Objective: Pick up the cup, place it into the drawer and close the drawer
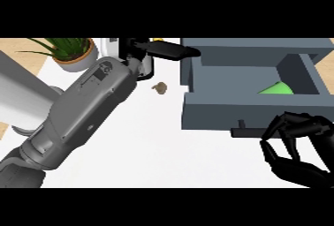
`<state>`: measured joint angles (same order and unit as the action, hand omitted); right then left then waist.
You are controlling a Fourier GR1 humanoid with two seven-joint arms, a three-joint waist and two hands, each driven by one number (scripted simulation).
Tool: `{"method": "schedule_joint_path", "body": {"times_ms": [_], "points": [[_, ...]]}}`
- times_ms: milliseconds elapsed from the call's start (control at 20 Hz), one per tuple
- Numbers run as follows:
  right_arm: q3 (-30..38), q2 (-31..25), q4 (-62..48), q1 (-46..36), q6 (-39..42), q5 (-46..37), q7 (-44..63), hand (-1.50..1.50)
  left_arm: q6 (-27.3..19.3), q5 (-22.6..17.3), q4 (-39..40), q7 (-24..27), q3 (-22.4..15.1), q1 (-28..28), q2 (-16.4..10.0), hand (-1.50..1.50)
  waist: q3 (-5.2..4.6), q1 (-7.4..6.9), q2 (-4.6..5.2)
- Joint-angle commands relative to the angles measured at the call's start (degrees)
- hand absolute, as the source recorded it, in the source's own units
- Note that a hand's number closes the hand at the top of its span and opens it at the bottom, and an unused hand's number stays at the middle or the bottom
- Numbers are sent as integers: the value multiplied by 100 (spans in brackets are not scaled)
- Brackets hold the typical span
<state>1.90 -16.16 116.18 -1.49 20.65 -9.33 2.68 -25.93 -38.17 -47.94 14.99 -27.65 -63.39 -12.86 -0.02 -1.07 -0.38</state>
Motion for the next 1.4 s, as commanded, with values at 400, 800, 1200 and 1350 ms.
{"method": "schedule_joint_path", "body": {"times_ms": [400,800,1200,1350], "points": [[-1189,-11,-1873,-906,-909,-2709,-742,150,208,-100,-1882,-393,363,1606,-1006,-150,3,-153,36],[-1688,6,-3861,-1565,-1836,-4144,-1304,150,701,-208,-2668,-181,711,2776,-1582,-150,6,-128,54],[-1142,519,-6987,-3248,-2683,-4343,-2027,150,1059,-206,-3170,-269,1093,3481,-1941,-150,9,-117,76],[-756,420,-7880,-3836,-2749,-4155,-2428,150,1337,-266,-3171,-275,1267,3528,-2063,-150,11,-136,104]]}}
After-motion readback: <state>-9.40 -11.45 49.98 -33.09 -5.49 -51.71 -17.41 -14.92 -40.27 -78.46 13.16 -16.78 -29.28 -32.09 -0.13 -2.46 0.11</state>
